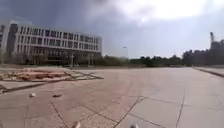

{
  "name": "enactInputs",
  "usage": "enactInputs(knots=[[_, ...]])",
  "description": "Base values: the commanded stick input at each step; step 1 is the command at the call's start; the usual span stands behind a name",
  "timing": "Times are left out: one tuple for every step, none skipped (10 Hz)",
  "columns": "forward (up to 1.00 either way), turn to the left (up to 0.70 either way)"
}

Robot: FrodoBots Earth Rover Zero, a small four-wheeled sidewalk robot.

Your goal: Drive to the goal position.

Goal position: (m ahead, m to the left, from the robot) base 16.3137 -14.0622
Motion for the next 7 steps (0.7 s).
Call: enactInputs(knots=[[0.7,-0.01],[0.7,-0.01],[0.7,-0.01],[0.7,-0.01],[0.7,-0.01],[0.7,-0.01],[0.7,-0.01]])
